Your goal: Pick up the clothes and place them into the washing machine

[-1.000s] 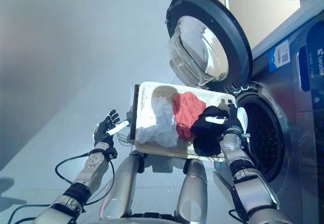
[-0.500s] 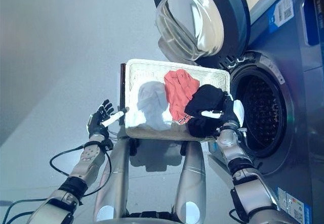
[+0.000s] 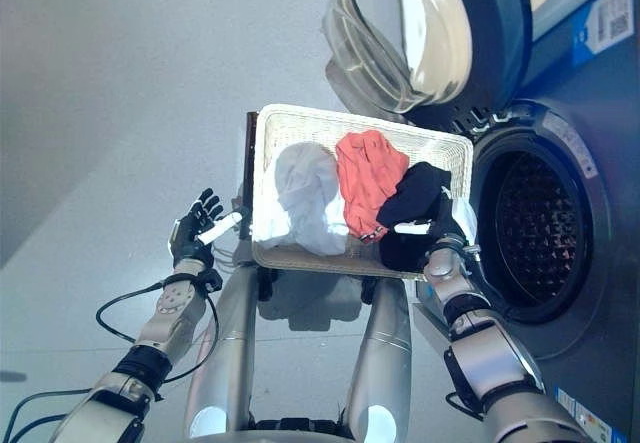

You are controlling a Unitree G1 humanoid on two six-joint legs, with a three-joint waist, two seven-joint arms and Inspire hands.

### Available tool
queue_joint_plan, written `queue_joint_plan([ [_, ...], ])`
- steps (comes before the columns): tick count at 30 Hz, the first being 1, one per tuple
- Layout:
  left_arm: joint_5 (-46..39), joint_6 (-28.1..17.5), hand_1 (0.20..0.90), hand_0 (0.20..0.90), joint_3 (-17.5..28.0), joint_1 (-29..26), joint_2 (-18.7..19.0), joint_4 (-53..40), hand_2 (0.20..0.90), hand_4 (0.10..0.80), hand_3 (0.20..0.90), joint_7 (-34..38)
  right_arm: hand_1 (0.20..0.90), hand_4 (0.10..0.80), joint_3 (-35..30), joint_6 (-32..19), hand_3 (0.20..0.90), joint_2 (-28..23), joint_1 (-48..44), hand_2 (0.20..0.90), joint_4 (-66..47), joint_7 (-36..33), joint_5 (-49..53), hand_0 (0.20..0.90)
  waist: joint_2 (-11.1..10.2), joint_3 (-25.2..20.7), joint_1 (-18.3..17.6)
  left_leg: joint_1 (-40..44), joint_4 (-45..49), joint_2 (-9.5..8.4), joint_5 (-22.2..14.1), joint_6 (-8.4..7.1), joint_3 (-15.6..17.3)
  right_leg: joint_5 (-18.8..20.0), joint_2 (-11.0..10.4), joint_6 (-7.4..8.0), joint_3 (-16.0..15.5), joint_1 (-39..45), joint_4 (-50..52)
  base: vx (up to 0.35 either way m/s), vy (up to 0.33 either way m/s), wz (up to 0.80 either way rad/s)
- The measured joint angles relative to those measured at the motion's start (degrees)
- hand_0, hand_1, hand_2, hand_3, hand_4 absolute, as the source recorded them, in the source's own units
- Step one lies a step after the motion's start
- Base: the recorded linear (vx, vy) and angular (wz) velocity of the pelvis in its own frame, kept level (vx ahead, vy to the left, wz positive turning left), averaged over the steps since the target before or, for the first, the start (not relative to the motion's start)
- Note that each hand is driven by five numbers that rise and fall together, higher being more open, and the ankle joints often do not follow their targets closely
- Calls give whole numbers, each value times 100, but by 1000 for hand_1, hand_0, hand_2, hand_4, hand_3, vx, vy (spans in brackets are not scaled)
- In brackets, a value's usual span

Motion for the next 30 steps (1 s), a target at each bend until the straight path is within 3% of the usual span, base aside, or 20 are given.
queue_joint_plan([
  [10,5,4,900,900,-61,88,132,-163,900,800,900,-235,900,800,-3,220,900,-144,-155,900,357,52,-251,900,207,-196,191,-362,346,-16,-60,36,55,-137,-85,17,106,-390,422,6,4,5],
  [11,4,6,900,900,-63,116,132,-254,900,800,900,-306,620,600,35,230,620,-171,-164,620,391,66,-319,620,219,-207,206,-404,399,-14,-62,33,47,-163,-88,12,113,-430,490,0,0,0],
  [12,7,6,900,900,-74,114,131,-296,900,800,900,-366,238,327,34,231,238,-203,-165,238,399,80,-369,238,220,-209,231,-416,408,-14,-63,31,50,-202,-91,36,130,-458,527,10,15,4],
  [13,6,8,900,900,-77,127,131,-341,900,800,900,-416,200,300,33,244,200,-228,-171,200,399,115,-398,200,225,-212,245,-424,407,-12,-64,29,50,-216,-91,32,132,-471,538,10,18,4],
  [19,26,30,900,900,-285,309,89,-429,900,800,900,-571,200,300,28,508,200,-458,-348,200,612,234,-589,200,421,-565,288,-585,433,-10,-60,1,63,-229,-99,49,136,-591,523,7,10,4],
  [27,25,137,900,900,-282,424,89,-446,900,800,900,-529,200,300,-34,472,200,-307,-238,200,585,423,-424,200,430,-599,276,-580,379,-9,-59,1,67,-228,-90,48,137,-602,511,6,-5,1],
  [30,22,141,900,900,-282,460,88,-456,900,800,900,-428,200,300,-415,451,200,-275,-210,200,562,407,-3,200,427,-599,265,-583,474,2,-60,5,53,-218,-83,32,139,-602,565,22,-23,-6],
])
